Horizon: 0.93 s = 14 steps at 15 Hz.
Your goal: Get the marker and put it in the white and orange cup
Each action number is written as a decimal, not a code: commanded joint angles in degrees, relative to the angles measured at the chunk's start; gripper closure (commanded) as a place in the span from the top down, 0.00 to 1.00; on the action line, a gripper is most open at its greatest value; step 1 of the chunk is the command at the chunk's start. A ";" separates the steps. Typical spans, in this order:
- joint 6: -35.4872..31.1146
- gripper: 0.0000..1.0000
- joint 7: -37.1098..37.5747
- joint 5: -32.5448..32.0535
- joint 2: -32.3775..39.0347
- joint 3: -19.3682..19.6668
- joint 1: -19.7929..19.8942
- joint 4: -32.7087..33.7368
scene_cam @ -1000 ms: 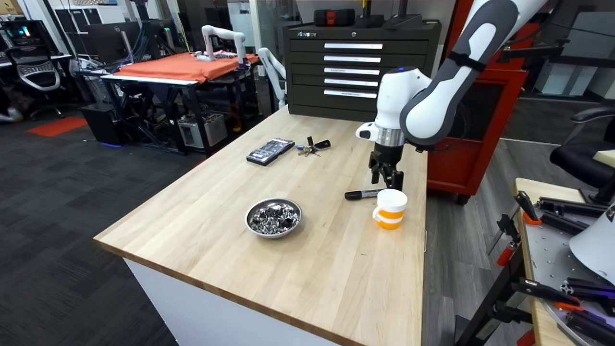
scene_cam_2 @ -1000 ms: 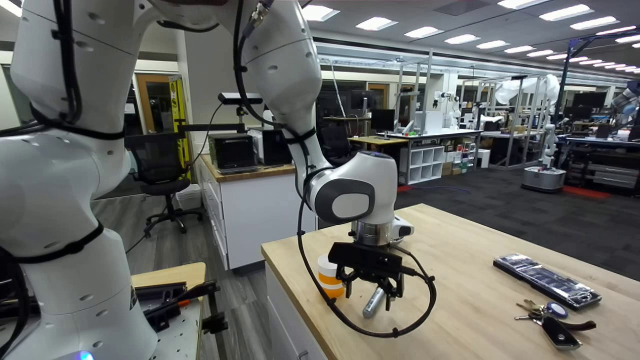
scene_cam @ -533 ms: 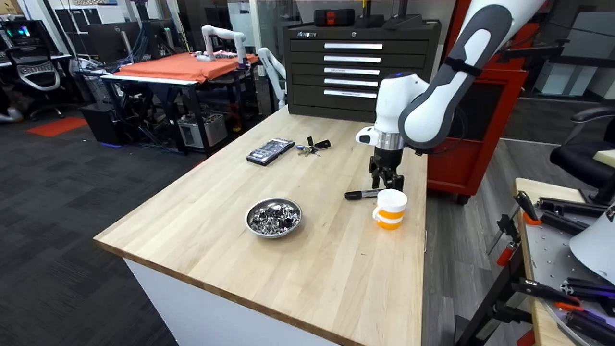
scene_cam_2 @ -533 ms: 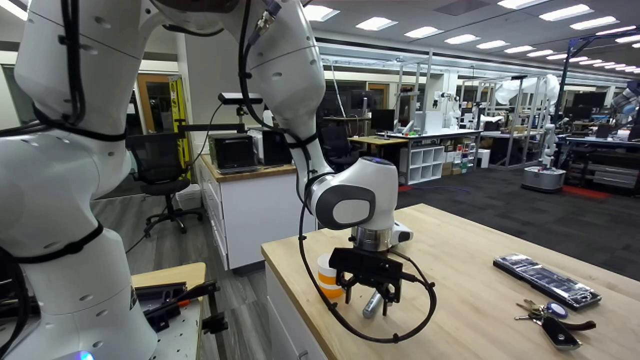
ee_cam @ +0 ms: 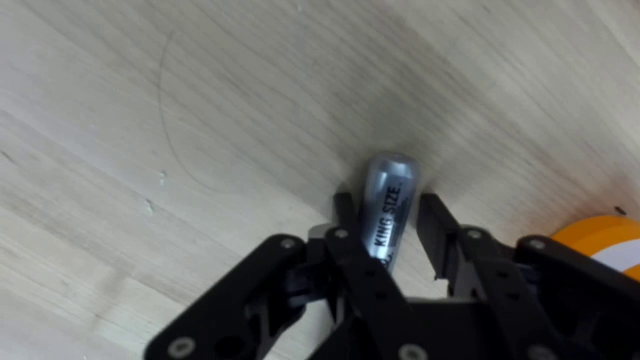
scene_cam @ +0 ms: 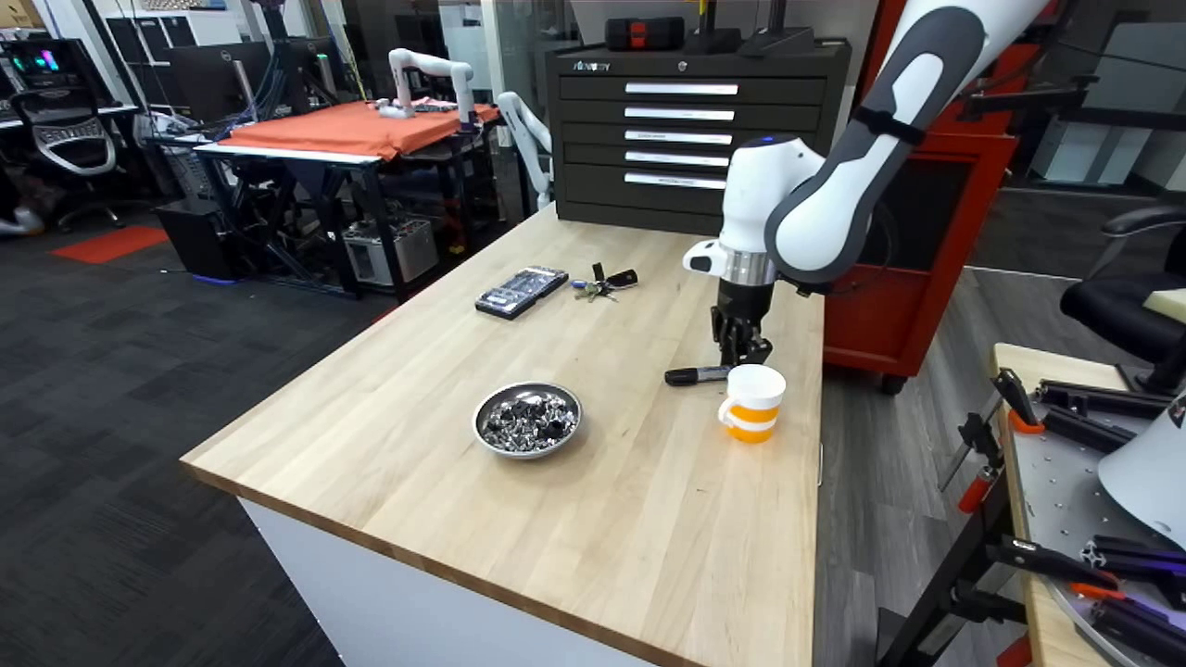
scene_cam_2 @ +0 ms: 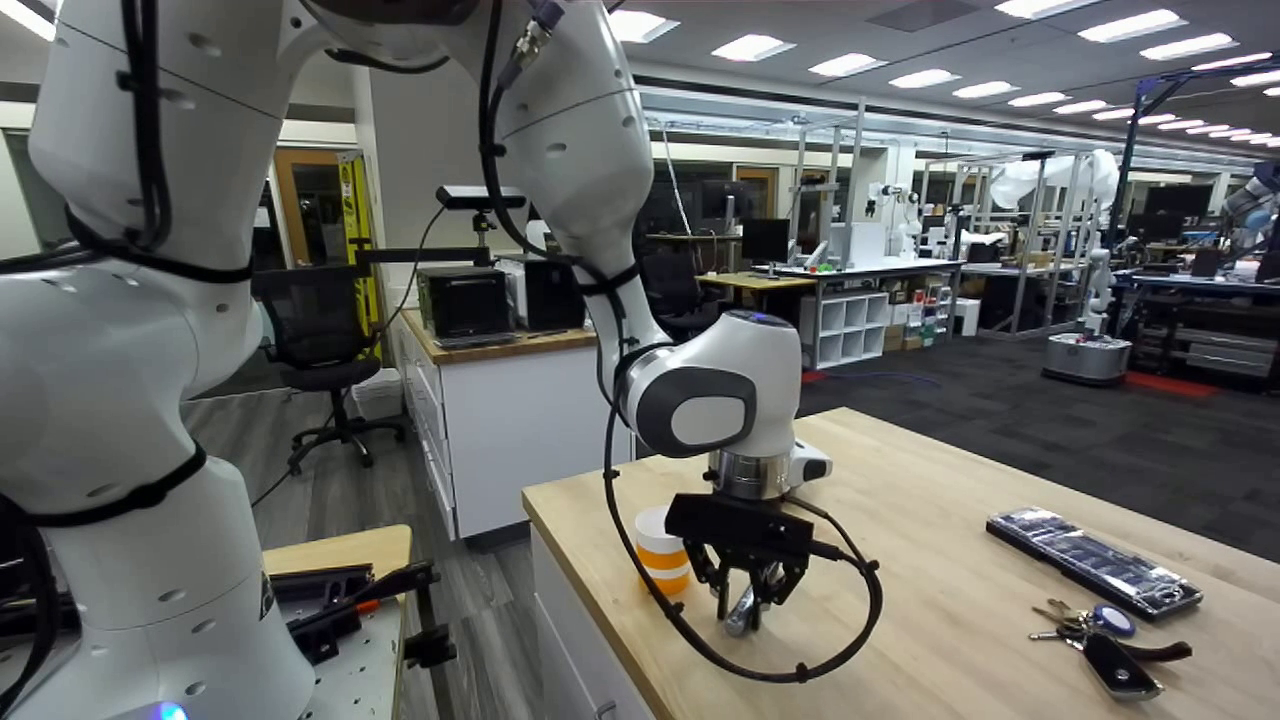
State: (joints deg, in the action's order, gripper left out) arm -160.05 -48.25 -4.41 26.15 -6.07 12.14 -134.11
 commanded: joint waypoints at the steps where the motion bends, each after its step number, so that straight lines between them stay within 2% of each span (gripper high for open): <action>1: -0.36 0.09 -1.16 0.37 -0.32 -0.87 1.47 0.11; 2: -0.21 0.02 -1.11 0.42 -0.37 -0.87 1.51 0.13; 4: 0.78 0.06 -1.53 1.20 -0.61 -1.52 2.16 0.20; 14: 5.17 0.06 1.00 -1.11 -5.53 1.97 -0.07 0.97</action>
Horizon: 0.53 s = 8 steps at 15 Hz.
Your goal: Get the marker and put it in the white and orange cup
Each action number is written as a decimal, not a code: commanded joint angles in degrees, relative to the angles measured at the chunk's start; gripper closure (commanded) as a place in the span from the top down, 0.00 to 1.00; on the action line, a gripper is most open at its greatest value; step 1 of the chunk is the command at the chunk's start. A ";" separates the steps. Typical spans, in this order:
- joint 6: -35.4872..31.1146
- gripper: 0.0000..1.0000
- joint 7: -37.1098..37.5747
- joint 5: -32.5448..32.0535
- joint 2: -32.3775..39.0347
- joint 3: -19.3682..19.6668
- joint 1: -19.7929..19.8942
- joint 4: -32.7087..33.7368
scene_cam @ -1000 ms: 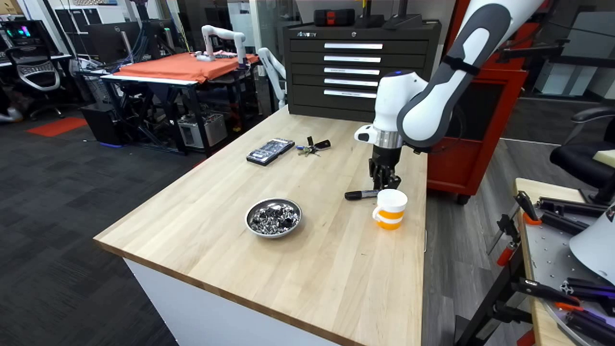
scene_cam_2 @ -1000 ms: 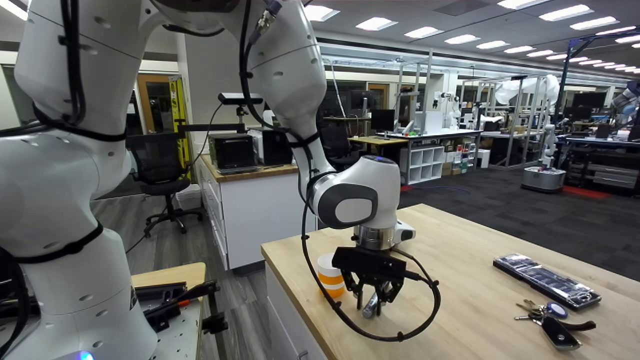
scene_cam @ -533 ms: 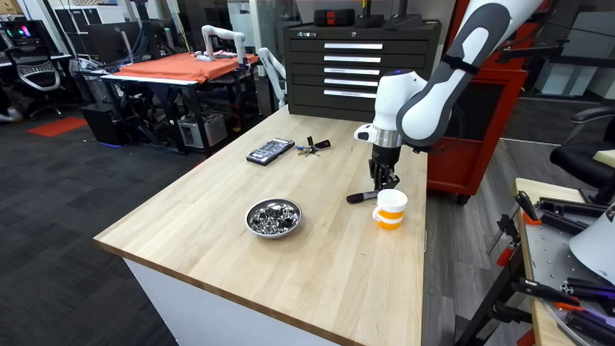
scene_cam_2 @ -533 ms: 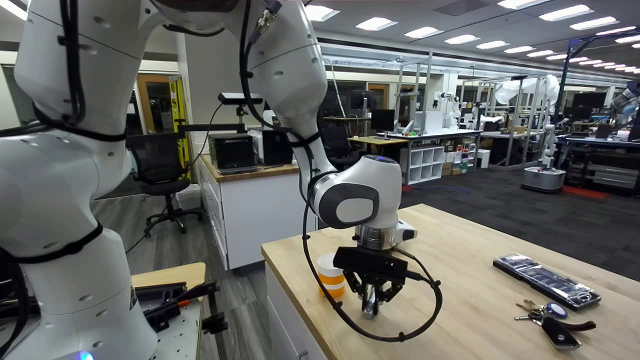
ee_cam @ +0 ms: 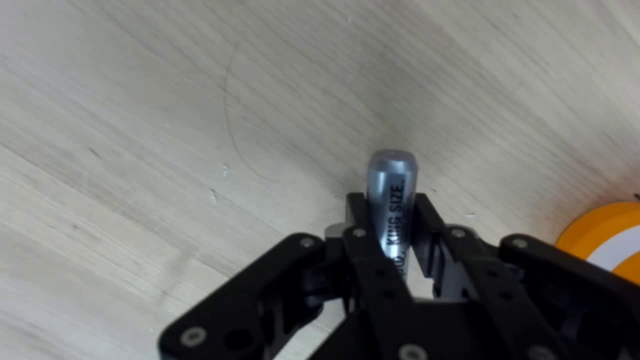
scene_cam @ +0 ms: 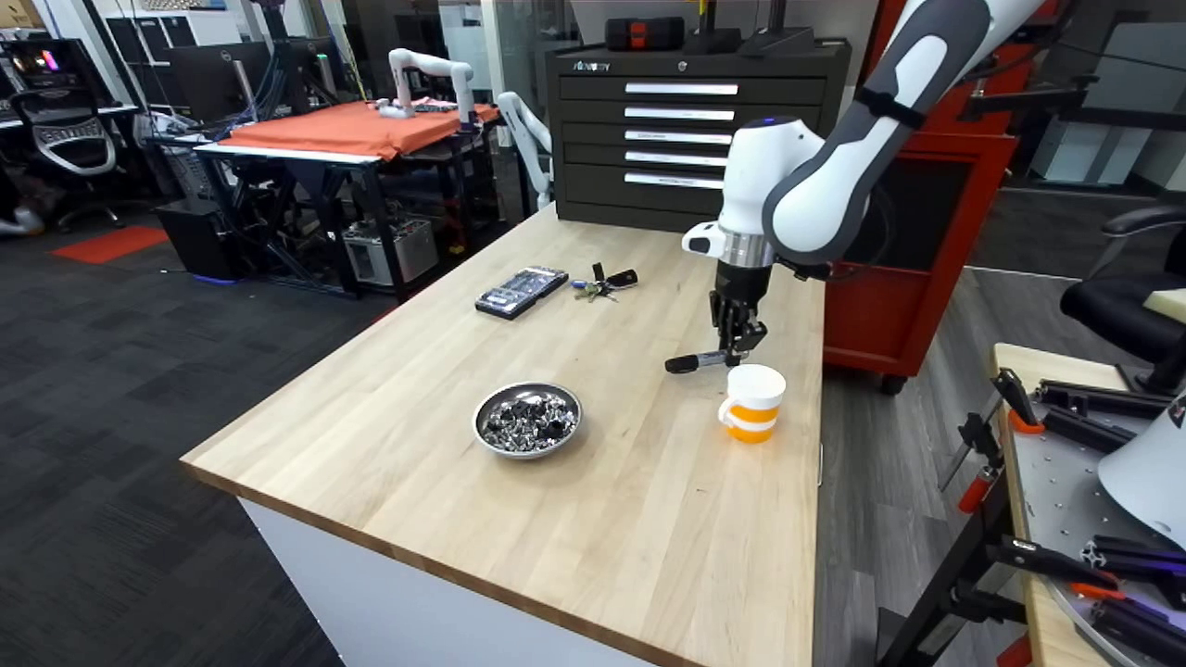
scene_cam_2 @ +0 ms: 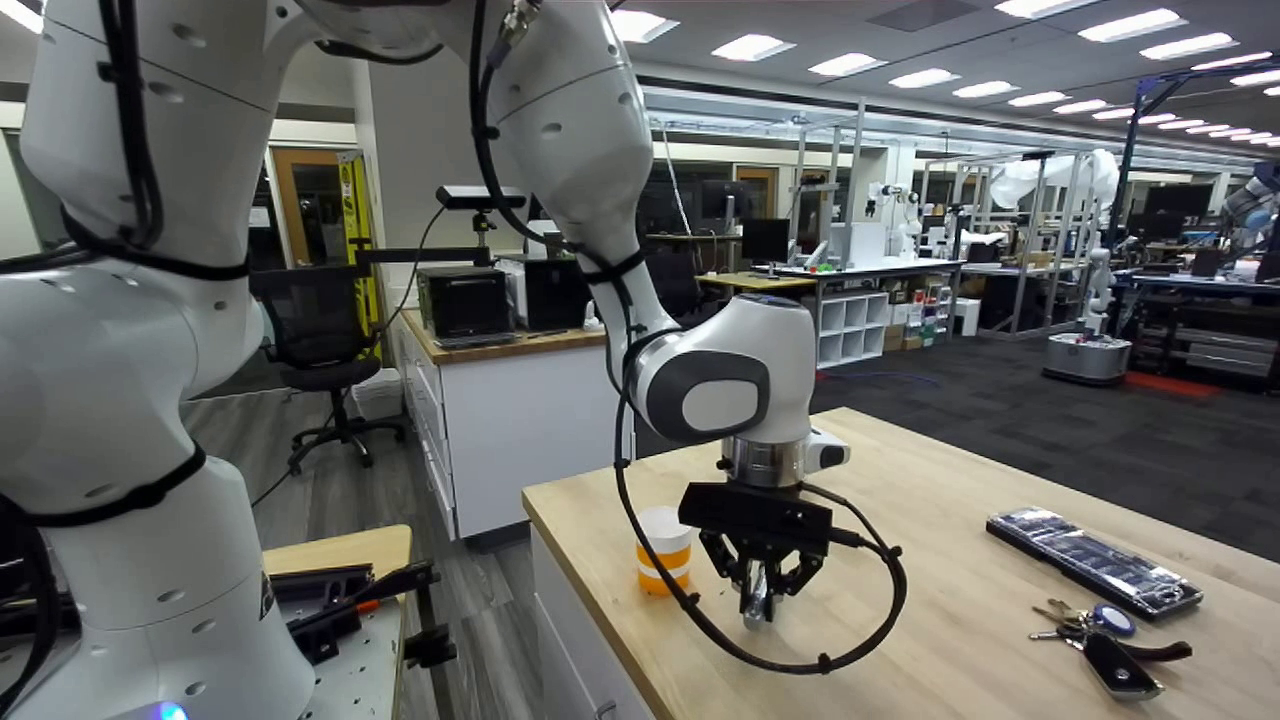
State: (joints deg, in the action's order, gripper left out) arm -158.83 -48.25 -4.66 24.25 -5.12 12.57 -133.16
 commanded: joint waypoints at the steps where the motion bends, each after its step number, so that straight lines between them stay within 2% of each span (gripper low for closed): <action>1: 4.73 0.06 1.28 -1.06 -4.33 1.46 -0.81 0.24; 8: 15.67 0.06 3.05 -3.61 -11.55 4.18 -3.54 2.96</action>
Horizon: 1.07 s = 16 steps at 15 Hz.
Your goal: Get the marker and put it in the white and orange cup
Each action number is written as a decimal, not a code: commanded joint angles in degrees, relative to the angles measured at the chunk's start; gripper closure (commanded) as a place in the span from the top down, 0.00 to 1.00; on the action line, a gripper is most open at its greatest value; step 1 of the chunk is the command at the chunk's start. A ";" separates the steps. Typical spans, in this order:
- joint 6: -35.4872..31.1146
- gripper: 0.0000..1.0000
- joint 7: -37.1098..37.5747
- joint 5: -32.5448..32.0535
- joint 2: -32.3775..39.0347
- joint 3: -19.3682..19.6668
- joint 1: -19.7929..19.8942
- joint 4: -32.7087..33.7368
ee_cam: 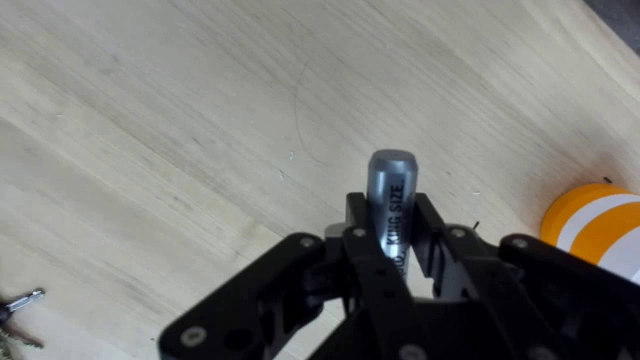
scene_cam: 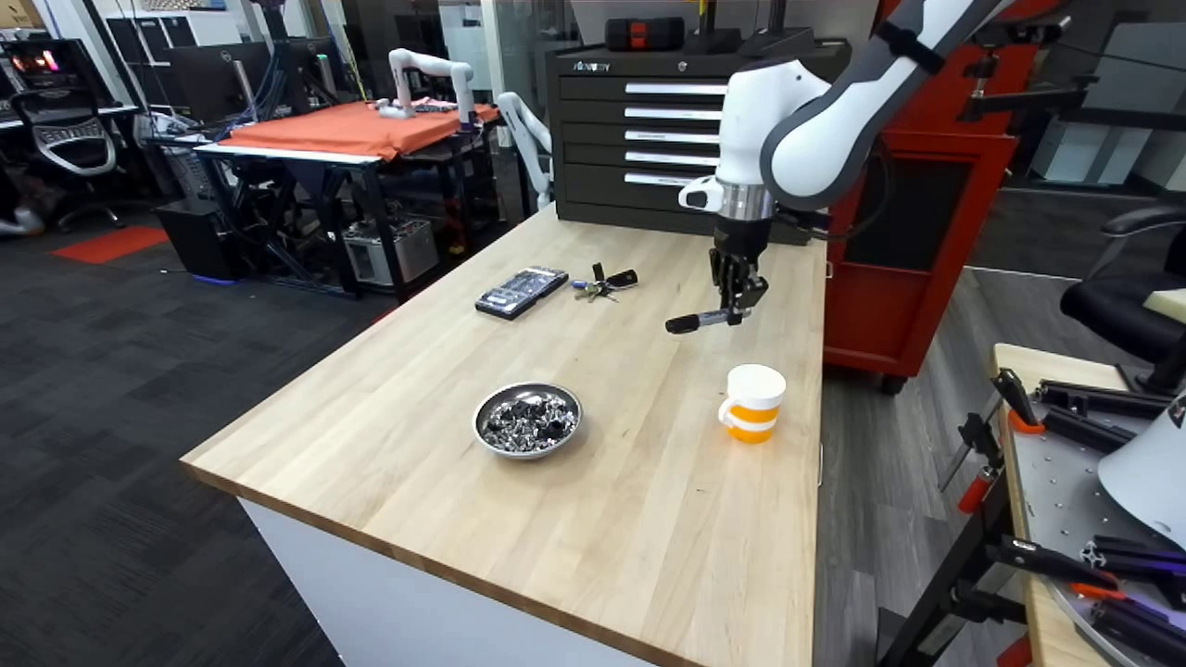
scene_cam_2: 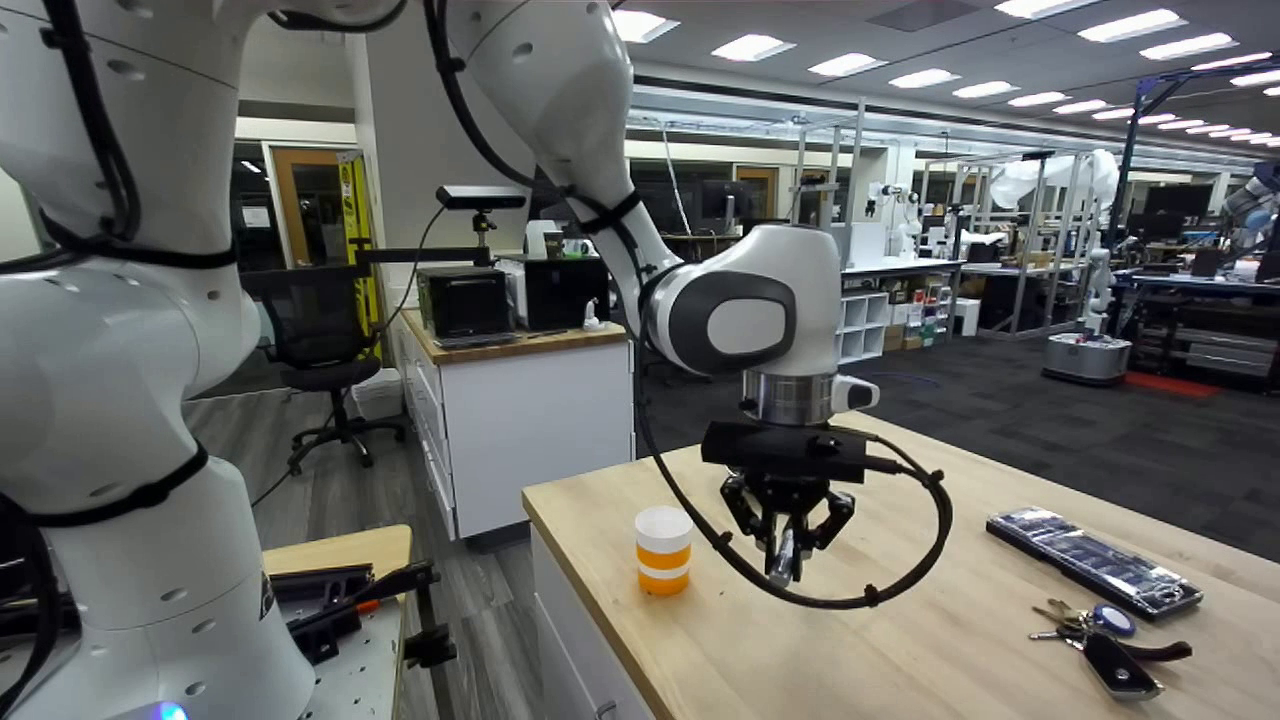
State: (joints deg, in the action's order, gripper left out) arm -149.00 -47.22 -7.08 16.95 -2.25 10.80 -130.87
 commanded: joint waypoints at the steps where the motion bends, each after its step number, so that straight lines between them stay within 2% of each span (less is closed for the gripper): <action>1: 7.73 0.06 2.00 -0.83 -5.10 1.29 -2.02 1.20; 8: 21.23 0.06 3.24 -0.92 -9.52 1.27 -4.56 5.27; 16: 35.87 0.06 5.89 -2.81 -10.41 0.85 -7.70 8.94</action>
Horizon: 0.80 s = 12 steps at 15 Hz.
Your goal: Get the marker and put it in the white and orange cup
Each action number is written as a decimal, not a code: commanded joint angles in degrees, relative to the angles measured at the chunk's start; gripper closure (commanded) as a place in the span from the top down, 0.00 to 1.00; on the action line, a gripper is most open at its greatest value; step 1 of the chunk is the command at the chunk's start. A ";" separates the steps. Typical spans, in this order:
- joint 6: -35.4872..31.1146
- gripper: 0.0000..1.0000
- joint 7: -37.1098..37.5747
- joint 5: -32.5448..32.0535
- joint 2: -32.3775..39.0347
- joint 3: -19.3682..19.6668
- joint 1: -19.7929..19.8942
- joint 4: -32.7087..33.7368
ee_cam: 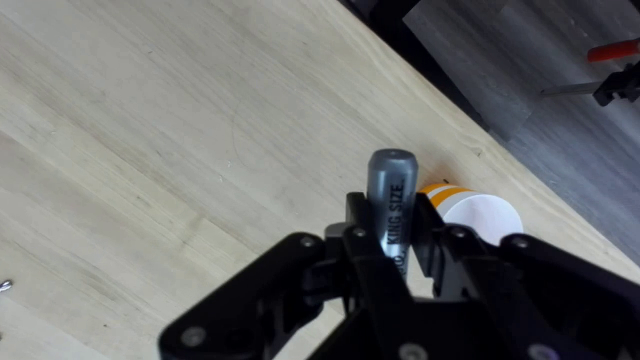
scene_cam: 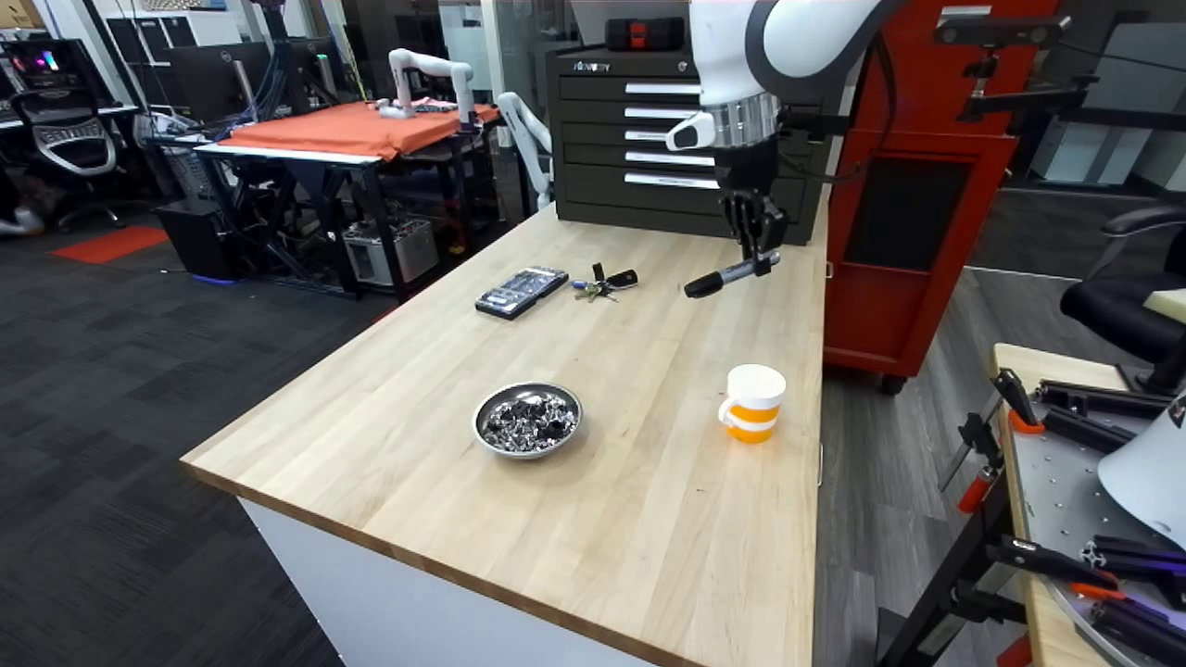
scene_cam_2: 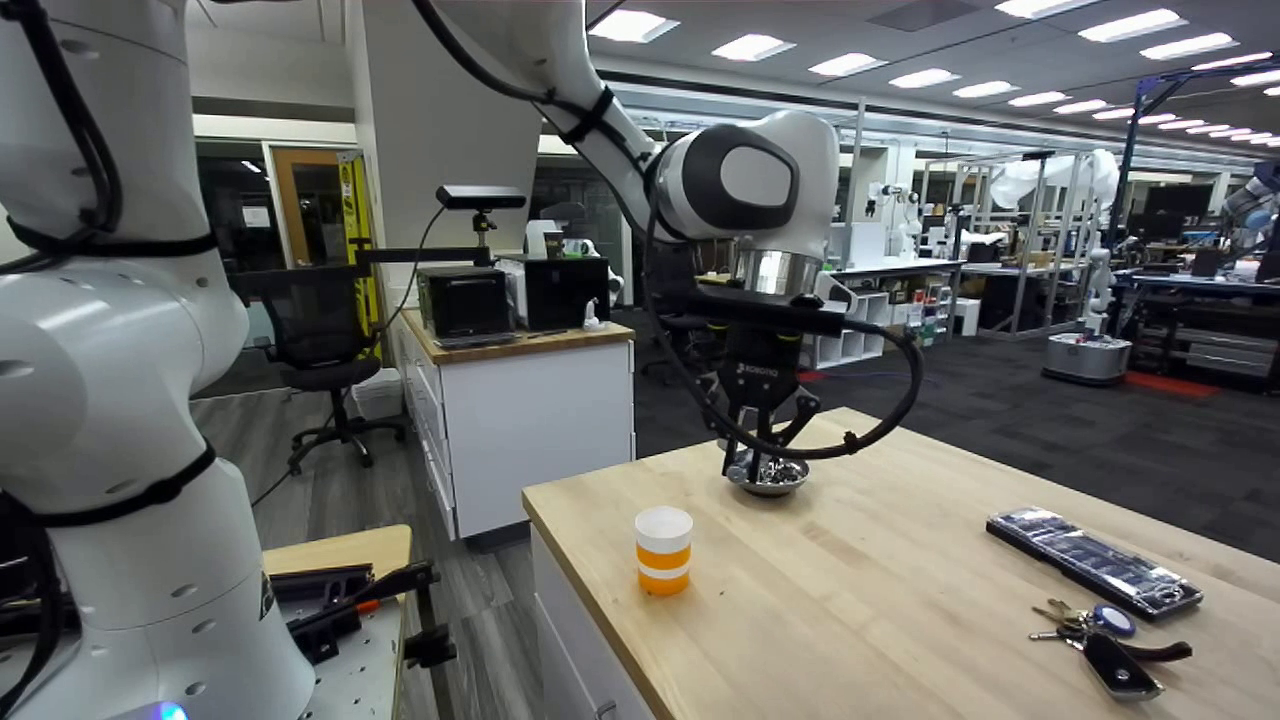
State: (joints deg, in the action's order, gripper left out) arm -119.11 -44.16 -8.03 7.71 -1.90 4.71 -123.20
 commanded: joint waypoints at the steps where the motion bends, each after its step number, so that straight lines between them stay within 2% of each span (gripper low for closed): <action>1: 7.79 0.06 3.27 -2.26 -1.06 0.44 -1.94 1.69; 7: 17.90 0.06 4.82 -3.03 -0.65 -0.15 -3.48 4.11; 12: 18.90 0.06 3.37 -2.19 -0.76 -1.46 -4.75 3.96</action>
State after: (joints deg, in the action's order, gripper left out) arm -102.68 -41.27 -10.26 7.71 -2.92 1.06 -119.62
